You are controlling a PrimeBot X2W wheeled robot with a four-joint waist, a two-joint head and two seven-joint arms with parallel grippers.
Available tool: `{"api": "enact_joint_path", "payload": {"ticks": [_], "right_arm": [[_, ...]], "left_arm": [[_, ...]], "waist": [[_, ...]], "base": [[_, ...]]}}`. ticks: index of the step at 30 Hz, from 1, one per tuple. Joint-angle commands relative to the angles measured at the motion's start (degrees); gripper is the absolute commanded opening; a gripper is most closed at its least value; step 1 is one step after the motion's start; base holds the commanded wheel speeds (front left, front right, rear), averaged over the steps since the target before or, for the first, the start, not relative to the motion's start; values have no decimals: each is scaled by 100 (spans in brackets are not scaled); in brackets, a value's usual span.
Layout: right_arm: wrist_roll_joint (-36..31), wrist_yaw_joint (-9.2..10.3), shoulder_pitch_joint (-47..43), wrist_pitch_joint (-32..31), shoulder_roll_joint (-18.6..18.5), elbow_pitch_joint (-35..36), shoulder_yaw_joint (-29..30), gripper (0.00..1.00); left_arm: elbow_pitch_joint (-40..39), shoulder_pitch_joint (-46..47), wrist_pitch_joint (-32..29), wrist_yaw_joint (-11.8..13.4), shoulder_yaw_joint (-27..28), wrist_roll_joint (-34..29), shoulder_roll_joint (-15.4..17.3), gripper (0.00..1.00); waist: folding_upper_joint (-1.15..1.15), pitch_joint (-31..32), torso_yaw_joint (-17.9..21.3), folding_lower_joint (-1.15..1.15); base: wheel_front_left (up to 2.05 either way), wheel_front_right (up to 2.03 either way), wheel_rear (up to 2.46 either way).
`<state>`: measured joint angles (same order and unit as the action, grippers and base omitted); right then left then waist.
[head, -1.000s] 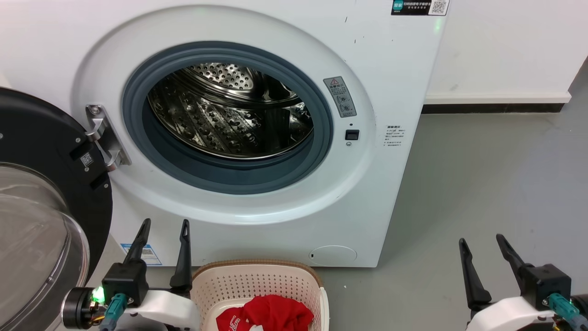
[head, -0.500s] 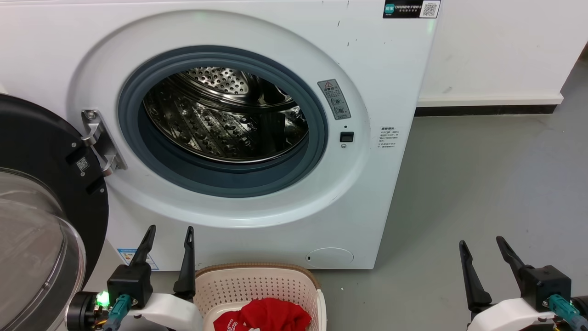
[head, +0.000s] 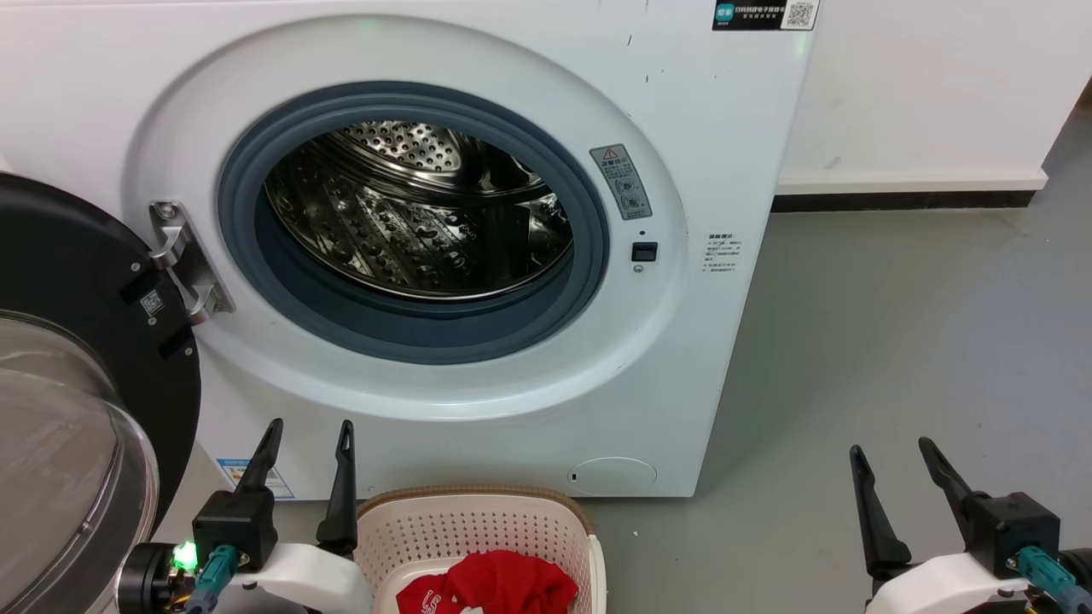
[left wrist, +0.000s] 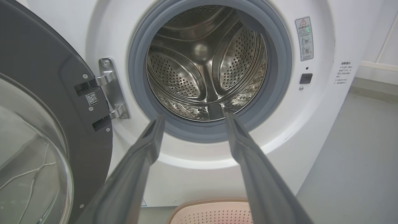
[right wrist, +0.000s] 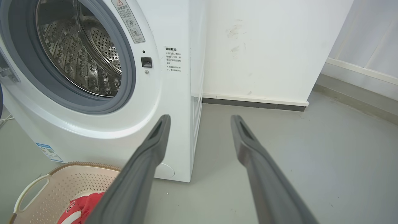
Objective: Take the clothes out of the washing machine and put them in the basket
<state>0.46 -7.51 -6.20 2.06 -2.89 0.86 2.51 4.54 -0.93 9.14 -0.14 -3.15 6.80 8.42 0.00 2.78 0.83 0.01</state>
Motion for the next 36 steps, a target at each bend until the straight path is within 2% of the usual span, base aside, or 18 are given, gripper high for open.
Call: {"api": "enact_joint_path", "payload": {"ticks": [1,3,4,7,22,23,36], "right_arm": [[5,4,-72,31,4,6,-12,100],[11,4,-71,32,4,4,-16,100],[3,0,0,1,0,-1,-8,0],[75,-1,11,-12,3,-135,-6,0],[1922,0,273,-187,3,-398,78,0],[2247,0,316,-216,3,-445,93,0],[3529,0,506,-335,2,-633,150,0]], "left_arm": [[-21,-67,-25,16,-2,11,19,100],[-31,-73,-28,18,-9,33,24,100],[-19,-2,-17,11,-5,17,9,0],[127,11,-46,3,19,98,-23,0],[289,163,-360,-145,214,1797,-126,0],[311,187,-408,-173,243,2100,-145,0],[419,289,-615,-278,370,3294,-223,0]], "waist": [[0,0,-1,-1],[0,-7,-2,-1],[0,-7,-2,0],[0,-9,-2,0],[0,-43,-12,0],[0,-50,-14,0],[0,-81,-22,0]], "base": [[0,0,0],[0,0,0],[0,0,0],[0,0,0],[0,0,0],[0,0,0],[0,0,0]]}}
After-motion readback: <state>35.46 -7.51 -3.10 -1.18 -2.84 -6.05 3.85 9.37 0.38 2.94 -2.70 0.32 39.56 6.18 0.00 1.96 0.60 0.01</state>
